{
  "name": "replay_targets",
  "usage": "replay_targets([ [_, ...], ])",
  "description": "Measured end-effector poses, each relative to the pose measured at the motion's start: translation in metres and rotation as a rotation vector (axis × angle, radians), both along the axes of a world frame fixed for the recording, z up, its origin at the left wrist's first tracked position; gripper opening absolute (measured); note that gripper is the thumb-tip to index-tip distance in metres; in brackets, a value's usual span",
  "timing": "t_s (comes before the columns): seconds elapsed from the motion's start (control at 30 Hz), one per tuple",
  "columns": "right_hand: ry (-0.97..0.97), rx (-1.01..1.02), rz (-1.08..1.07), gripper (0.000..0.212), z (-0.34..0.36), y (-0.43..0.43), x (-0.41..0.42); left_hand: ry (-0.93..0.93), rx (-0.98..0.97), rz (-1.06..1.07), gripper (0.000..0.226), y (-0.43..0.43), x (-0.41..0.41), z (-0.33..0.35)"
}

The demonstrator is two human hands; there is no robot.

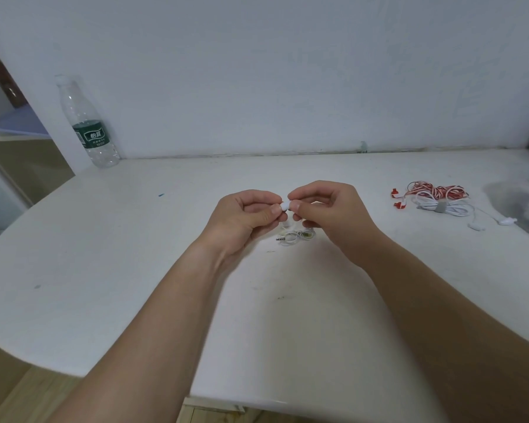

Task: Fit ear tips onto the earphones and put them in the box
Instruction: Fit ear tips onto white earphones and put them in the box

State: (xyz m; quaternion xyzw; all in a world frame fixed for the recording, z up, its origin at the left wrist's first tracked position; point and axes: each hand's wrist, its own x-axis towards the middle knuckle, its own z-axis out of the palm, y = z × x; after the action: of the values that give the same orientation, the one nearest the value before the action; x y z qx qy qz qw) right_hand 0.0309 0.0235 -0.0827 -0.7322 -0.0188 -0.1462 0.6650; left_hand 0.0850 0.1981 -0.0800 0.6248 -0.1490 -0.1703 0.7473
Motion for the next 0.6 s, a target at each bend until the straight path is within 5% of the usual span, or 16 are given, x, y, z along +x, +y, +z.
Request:
replay_targets([
  [0.13,-0.013,-0.004,-0.017,0.009,-0.001,-0.002,0.001,-0.022,0.024,-0.046,0.014,0.0,-0.001,0.002],
  [0.33,-0.005,-0.045,-0.028,0.02,-0.001,-0.003,0.003,-0.307,0.293,0.075,0.016,-0.003,-0.001,-0.001],
  [0.6,0.225,-0.796,0.098,0.087,-0.01,-0.004,0.003,-0.459,0.515,0.175,0.015,-0.002,0.01,-0.015],
])
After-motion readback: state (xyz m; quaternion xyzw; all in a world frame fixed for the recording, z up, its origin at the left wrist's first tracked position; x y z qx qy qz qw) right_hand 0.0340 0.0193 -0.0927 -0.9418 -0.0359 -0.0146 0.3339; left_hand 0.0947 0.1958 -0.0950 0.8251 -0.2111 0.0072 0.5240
